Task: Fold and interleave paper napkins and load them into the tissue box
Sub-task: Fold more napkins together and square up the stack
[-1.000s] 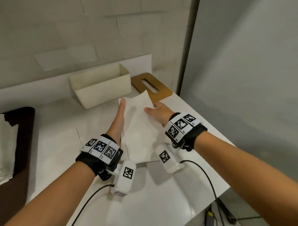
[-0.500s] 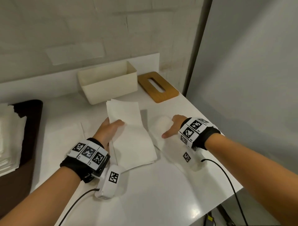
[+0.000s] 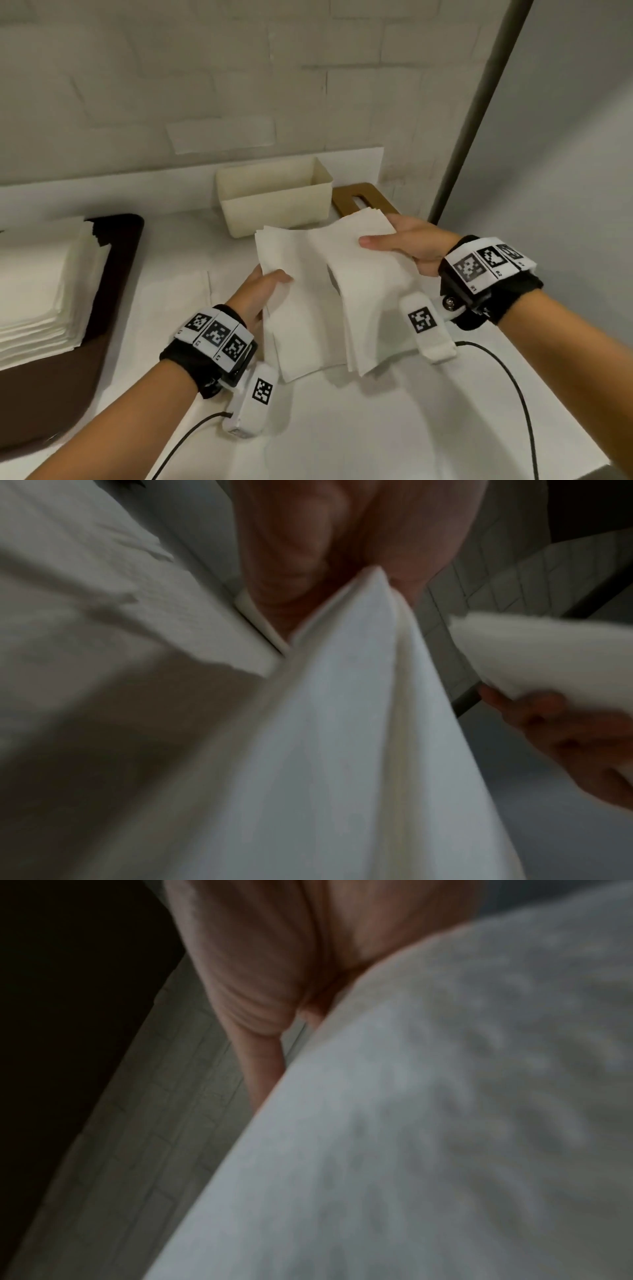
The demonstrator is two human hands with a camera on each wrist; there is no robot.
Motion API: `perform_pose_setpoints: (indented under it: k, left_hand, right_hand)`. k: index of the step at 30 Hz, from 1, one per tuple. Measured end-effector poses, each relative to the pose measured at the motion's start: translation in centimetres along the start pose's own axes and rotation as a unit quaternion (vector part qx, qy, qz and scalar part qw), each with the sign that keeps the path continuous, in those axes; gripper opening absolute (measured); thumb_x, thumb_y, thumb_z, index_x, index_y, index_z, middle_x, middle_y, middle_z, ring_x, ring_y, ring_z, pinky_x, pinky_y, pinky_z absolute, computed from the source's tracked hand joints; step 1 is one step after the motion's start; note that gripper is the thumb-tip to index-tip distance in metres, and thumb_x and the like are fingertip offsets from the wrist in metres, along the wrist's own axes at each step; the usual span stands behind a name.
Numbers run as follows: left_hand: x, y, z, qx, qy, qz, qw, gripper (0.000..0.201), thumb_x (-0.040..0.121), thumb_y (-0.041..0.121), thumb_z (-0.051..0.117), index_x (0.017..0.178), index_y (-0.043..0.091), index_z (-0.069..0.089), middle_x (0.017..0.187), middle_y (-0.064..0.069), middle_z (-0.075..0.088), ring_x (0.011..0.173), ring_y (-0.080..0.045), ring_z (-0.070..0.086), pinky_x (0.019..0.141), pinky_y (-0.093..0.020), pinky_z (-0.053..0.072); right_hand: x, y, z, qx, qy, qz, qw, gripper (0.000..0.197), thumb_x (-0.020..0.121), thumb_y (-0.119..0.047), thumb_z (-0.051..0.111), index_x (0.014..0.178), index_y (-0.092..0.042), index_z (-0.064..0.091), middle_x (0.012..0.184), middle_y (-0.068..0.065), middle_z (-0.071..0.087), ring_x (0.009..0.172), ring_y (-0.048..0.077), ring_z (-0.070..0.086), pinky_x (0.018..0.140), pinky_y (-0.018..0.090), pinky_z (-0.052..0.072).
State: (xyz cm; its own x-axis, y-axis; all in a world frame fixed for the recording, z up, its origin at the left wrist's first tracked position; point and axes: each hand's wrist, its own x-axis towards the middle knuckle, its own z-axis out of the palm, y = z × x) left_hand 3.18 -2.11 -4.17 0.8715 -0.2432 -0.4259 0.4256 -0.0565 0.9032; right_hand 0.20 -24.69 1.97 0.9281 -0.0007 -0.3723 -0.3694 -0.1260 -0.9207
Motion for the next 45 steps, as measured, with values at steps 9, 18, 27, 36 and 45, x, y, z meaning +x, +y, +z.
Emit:
perform_pose_setpoints:
  k: [9,18,27,36,45]
  left_hand:
    - [-0.6,1.3,2.7,-0.168,-0.107,0.031,0.979,0.049,0.094,0.049,0.033,0.119,0.017,0.06,0.108,-0.009,0.07,0.099,-0.023,0.065,0.086,-0.034,0.049]
    - [-1.1,2.4,2.7,0.149,-0.059,0.161,0.974,0.044,0.083,0.007,0.063,0.122,0.023,0.051,0.114,-0.001,0.065,0.102,-0.02,0.062,0.09,-0.032,0.05]
    - [-2.5,3.8,3.9,0.595,-0.057,0.165,0.784,0.037,0.081,0.032,0.063,0.115,0.026,0.048,0.101,0.001,0.063,0.089,-0.021,0.059,0.074,-0.03,0.047]
    - [1.9,0.9,1.5,0.196,0.04,0.146,0.969,0.024,0.087,0.006,0.058,0.107,0.019,0.053,0.11,-0.005,0.061,0.109,-0.028,0.059,0.089,-0.032,0.05]
    - [3.9,-1.2,1.6,0.103,-0.01,0.076,0.992,0.059,0.076,-0.011,0.062,0.127,0.011,0.041,0.108,-0.002,0.059,0.102,-0.023,0.057,0.076,-0.029,0.051]
  right_hand:
    - [3.5,1.1,4.3,0.031,0.015,-0.066,0.997,0.047,0.079,-0.003,0.069,0.124,-0.002,0.054,0.123,0.015,0.062,0.113,0.028,0.06,0.102,0.044,0.045]
    - [1.7,-2.1,3.0,-0.243,0.058,-0.188,0.95,0.091,0.068,-0.014,0.08,0.142,-0.02,0.026,0.133,0.002,0.037,0.123,0.015,0.039,0.098,0.024,0.038]
    - [-0.1,-0.4,-3.2,-0.234,-0.021,-0.132,0.963,0.021,0.078,-0.014,0.071,0.083,-0.031,0.06,0.088,-0.007,0.064,0.086,0.014,0.061,0.082,0.027,0.051]
    - [1.7,4.9,-5.5,-0.038,0.065,-0.11,0.991,0.019,0.08,-0.013,0.068,0.091,-0.026,0.062,0.091,-0.006,0.067,0.088,0.014,0.065,0.081,0.024,0.054]
    - [3.0,7.3,-5.7,-0.082,0.03,-0.01,0.996,0.05,0.073,-0.019,0.075,0.119,-0.019,0.056,0.121,0.005,0.064,0.113,0.023,0.059,0.103,0.043,0.044]
